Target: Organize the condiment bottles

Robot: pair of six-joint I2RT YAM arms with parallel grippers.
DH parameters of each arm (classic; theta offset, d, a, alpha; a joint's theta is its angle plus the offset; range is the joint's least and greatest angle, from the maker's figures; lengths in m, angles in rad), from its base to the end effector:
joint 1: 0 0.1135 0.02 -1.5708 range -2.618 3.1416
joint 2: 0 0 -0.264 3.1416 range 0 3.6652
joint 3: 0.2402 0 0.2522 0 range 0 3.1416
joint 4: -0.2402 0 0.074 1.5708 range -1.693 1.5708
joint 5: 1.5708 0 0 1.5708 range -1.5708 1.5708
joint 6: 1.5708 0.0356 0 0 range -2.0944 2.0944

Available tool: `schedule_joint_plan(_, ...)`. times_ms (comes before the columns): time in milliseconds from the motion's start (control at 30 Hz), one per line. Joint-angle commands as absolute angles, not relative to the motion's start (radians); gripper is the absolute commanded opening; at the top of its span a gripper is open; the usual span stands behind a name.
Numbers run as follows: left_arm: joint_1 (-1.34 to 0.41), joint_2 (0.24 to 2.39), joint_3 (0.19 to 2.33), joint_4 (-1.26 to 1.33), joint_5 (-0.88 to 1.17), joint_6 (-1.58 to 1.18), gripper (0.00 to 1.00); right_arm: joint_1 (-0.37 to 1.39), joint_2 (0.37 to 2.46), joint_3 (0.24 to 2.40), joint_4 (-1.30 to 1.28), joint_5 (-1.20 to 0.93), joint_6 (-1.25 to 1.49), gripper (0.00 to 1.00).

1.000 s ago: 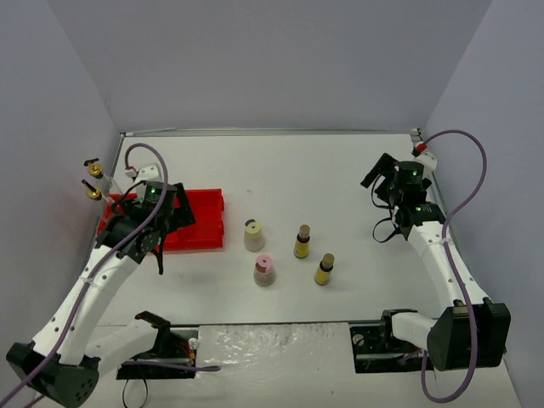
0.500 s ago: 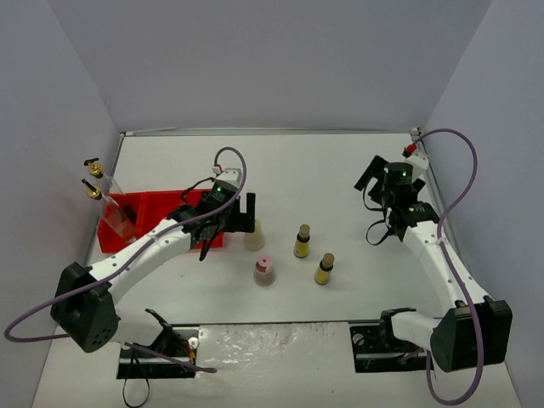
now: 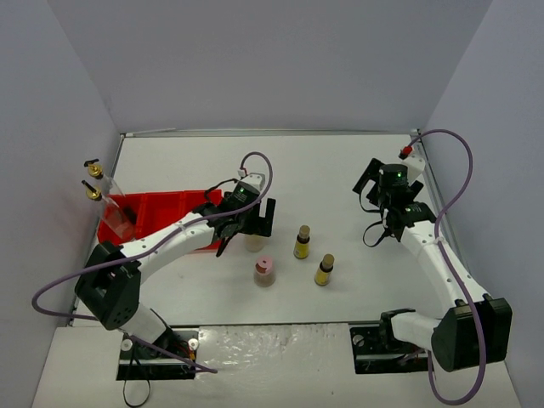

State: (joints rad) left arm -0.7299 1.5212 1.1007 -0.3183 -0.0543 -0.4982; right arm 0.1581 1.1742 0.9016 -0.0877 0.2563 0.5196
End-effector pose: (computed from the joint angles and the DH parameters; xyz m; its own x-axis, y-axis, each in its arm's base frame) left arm 0.2517 -0.2226 0.2582 -0.7447 0.0261 -0.6669 0.3188 0.8917 -0.3212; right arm 0.2696 0.0338 0.3106 -0.2615 0.4447 -0.8567 0.2440 0.8892 0.3871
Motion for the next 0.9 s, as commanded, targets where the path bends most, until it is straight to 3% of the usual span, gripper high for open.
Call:
schedule_joint_plan(0,-0.749,1.540,1.164,-0.310,-0.092,-0.504,0.89,0.163,1.185,0.953,-0.056,0.300,0.509,1.00)
schedule_joint_plan(233,-0.779,1.560,1.174,-0.372,-0.148,-0.545,0.82,0.163,1.184,0.954,-0.057,0.309,0.503,1.00)
schedule_joint_plan(400,-0.795,1.543,1.169,-0.402,-0.190,-0.565,0.62,0.163,1.186,0.946,-0.055,0.308,0.506,1.00)
schedule_joint_plan(600,-0.798,1.548,1.175,-0.405,-0.195,-0.545,0.02,0.163,1.183,0.940,-0.055,0.305,0.511,1.00)
schedule_joint_plan(867,-0.802,1.454,1.236,-0.428,-0.322,-0.497,0.00,0.166,1.169,0.933,-0.057,0.319,0.502,1.00)
